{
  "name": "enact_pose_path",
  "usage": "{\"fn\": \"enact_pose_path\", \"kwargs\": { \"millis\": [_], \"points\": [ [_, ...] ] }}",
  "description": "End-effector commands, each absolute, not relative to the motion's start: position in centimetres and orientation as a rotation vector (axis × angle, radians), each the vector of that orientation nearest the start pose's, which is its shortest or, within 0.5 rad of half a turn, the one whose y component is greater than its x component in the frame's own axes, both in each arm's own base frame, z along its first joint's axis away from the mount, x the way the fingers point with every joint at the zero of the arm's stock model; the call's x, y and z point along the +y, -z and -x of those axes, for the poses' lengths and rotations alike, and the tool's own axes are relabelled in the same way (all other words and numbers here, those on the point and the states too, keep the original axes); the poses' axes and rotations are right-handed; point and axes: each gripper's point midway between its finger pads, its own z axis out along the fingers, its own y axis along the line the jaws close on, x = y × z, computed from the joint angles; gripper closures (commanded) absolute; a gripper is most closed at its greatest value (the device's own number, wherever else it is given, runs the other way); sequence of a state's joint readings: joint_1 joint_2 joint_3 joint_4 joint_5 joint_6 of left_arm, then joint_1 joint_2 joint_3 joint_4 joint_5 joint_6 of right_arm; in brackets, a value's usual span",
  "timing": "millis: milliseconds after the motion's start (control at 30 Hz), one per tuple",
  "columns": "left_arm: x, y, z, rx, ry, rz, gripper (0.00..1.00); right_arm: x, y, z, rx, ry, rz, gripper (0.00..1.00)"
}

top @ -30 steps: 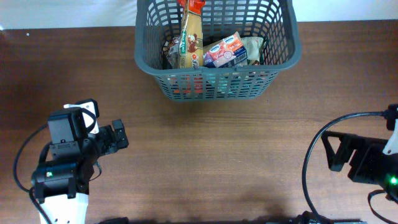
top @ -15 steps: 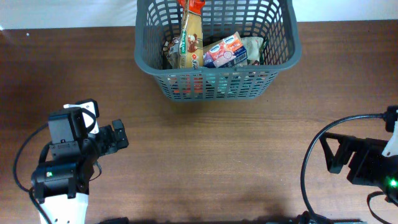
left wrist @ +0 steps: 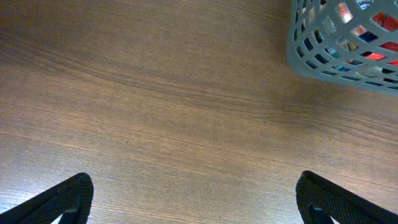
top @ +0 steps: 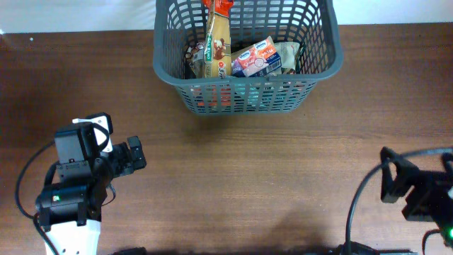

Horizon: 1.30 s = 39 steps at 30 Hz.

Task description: Pack container

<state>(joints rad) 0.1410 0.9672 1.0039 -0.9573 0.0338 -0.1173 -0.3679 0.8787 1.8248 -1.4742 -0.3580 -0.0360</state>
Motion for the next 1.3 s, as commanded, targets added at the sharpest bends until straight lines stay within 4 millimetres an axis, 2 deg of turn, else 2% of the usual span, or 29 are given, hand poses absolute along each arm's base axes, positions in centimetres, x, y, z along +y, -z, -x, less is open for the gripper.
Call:
{"fn": "enact_pose_path", "kwargs": {
  "millis": [0,167,400,533,767,967,1167,1267],
  "points": [
    [3.4,-20.5,-25.8,2.466,0.022,0.319,0.01,-0.7,-43.5,-16.0,1.970,-0.018,-0.111,0.01],
    [3.4,-20.5,-25.8,2.466,0.022,0.319,0.01,-0.5,-42.4,-17.7,1.821,0.012,-0.009,0.01],
    [3.4,-20.5,-25.8,2.466,0.022,0.319,0.01,0.9,-39.0,-20.6,1.613,-0.021,0.122,0.01],
    [3.3,-20.5,-25.8,2.466,0.022,0.319,0.01,1.2,-36.0,-21.8,1.561,-0.027,0.145,0.01],
    [3.4,-20.5,-25.8,2.466,0.022,0.319,0.01,0.4,-31.1,-22.6,1.511,0.014,0.117,0.01],
    [3.4,-20.5,-25.8,2.466,0.022,0.319,0.01,-0.1,-28.6,-22.7,1.501,0.040,0.093,0.01],
    [3.4,-20.5,-25.8,2.466,0.022,0.319,0.01,-0.2,-25.1,-23.1,1.521,0.135,0.181,0.01],
    [3.3,-20.5,-25.8,2.466,0.022,0.319,0.01,-0.2,-24.1,-23.2,1.519,0.136,0.183,0.01]
  ]
}}
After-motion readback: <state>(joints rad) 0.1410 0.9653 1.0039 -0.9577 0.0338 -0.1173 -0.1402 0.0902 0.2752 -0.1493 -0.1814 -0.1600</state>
